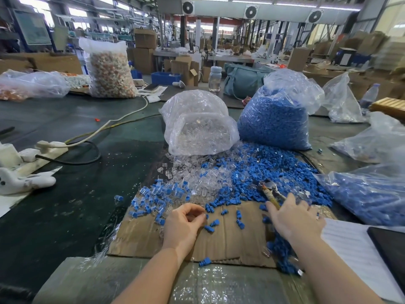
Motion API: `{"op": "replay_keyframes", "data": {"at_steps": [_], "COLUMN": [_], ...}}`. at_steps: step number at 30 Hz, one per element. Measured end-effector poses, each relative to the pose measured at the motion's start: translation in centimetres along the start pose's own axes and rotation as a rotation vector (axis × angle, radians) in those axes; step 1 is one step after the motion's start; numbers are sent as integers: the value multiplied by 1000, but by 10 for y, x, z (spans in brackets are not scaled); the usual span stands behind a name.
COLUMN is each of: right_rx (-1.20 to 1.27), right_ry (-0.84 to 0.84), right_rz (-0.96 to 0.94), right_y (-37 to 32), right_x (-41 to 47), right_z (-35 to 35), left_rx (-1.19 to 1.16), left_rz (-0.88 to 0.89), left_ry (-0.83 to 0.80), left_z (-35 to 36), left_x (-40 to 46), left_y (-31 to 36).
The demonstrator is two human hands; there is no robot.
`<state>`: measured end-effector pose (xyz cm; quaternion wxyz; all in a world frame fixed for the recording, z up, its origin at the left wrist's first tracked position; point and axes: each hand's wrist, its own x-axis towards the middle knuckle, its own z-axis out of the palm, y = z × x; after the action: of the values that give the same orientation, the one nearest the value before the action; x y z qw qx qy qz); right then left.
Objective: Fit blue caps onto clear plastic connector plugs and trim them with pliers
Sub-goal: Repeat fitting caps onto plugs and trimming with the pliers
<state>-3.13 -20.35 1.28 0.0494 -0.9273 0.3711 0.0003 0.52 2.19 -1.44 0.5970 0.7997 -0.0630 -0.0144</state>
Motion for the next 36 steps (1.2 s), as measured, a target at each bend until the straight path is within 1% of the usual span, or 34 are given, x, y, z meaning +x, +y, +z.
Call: {"op": "replay_keyframes", "data": {"at_steps": [2, 7, 12, 15, 17, 19, 22, 25, 28, 36], "right_rx": [-40, -58, -9, 67, 151, 301, 595, 729, 774, 821], "right_ry": [-79, -81, 6, 4, -71, -249, -542, -727, -795, -854], "right_rz": [8, -7, -46, -167, -287, -367, -338, -297, -279, -281], "right_y": [5, 6, 1, -6, -16, -27, -39, -45, -49, -53], "right_x": [6, 7, 0, -8, -17, -27, -41, -49, -52, -57], "right_z": [1, -4, -21, -33, -41, -47, -53, -57, -59, -56], "left_rx": [-5, -45, -228, -367, -485, -575, -676, -692, -659, -598], "left_rz": [-17, -65, -185, -256, -334, -380, -407, -422, -441, -450], "left_ry": [-2, 10, 25, 34, 23, 19, 52, 76, 110, 197], "left_z": [0, 0, -1, 0, 1, 3, 3, 0, -3, -4], "left_x": [1, 4, 10, 15, 21, 27, 36, 40, 42, 43], "left_y": [0, 4, 12, 20, 27, 34, 42, 47, 48, 51]}}
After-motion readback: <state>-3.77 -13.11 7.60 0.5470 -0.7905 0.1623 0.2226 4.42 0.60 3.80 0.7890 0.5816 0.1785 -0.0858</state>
